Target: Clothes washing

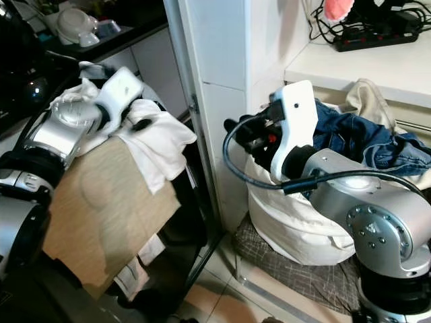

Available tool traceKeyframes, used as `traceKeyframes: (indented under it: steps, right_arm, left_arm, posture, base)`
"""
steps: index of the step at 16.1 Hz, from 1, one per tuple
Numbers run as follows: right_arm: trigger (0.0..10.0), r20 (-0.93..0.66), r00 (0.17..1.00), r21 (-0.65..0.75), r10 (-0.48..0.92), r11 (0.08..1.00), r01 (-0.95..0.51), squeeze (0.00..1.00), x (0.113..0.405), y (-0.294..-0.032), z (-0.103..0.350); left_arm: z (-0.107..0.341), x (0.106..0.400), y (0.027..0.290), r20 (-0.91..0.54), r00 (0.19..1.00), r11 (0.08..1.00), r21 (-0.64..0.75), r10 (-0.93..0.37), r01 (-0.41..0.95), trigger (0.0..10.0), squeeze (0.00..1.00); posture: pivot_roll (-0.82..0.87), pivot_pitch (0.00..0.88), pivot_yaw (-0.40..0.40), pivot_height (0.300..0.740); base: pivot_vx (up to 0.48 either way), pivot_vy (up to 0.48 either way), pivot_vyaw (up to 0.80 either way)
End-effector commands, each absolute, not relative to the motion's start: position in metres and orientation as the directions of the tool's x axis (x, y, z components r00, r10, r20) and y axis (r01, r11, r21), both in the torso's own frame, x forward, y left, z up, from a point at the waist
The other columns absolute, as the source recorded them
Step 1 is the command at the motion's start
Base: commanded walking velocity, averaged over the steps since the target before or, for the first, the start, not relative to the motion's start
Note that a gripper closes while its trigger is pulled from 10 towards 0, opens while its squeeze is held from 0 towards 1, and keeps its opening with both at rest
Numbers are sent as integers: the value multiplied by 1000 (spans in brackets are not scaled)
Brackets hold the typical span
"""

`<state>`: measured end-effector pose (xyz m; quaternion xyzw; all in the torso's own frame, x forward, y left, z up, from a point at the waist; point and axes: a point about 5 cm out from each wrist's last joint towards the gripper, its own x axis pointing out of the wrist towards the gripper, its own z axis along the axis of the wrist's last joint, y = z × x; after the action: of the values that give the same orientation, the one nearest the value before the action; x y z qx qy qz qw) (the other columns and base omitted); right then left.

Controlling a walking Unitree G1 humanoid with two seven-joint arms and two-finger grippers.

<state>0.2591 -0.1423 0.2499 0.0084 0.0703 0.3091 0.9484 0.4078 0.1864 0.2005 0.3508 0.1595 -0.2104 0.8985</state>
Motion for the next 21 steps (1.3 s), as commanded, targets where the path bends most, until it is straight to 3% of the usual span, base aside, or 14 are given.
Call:
traceKeyframes:
  steps: [1, 2, 3, 4, 6, 7, 11, 21]
  right_arm:
    - [10000, -143, 763, 48, 630, 775, -631, 0, 253, -135, 248]
    - [10000, -148, 747, 42, 648, 759, -650, 0, 251, -134, 247]
    - [10000, -150, 741, 38, 655, 752, -658, 0, 251, -134, 246]
    - [10000, -147, 740, 40, 656, 752, -658, 0, 251, -134, 246]
    - [10000, -137, 737, 43, 662, 748, -663, 0, 252, -133, 248]
    - [10000, -129, 731, 48, 670, 741, -670, 0, 252, -133, 248]
    - [10000, -121, 729, 52, 674, 737, -673, 0, 253, -133, 249]
    - [10000, -109, 739, 46, 665, 746, -665, 0, 253, -135, 250]
  left_arm:
    - [203, 407, 200, -462, 865, 653, 596, -197, 467, 10000, 1000]
    - [203, 406, 202, -490, 850, 663, 573, -195, 482, 10000, 1000]
    - [204, 405, 207, -506, 844, 674, 563, -177, 479, 10000, 388]
    - [206, 405, 212, -504, 852, 678, 578, -141, 454, 10000, 0]
    - [209, 405, 224, -493, 867, 724, 571, -74, 386, 9412, 0]
    - [206, 403, 233, -516, 855, 755, 542, -48, 370, 0, 0]
    - [200, 399, 245, -504, 863, 844, 448, -32, 293, 0, 0]
    - [223, 398, 280, -305, 929, 836, 549, 210, -9, 0, 0]
  posture:
    - [-159, 0, 177, 740]
    - [-159, 0, 176, 740]
    - [-157, 0, 174, 740]
    - [-157, 0, 174, 740]
    - [-152, 0, 170, 740]
    - [-151, 0, 169, 740]
    - [-151, 0, 170, 740]
    - [-157, 0, 175, 740]
  base:
    - [0, 0, 0]
    - [0, 0, 0]
    - [0, 0, 0]
    - [0, 0, 0]
    - [0, 0, 0]
    - [0, 0, 0]
    - [0, 0, 0]
    - [0, 0, 0]
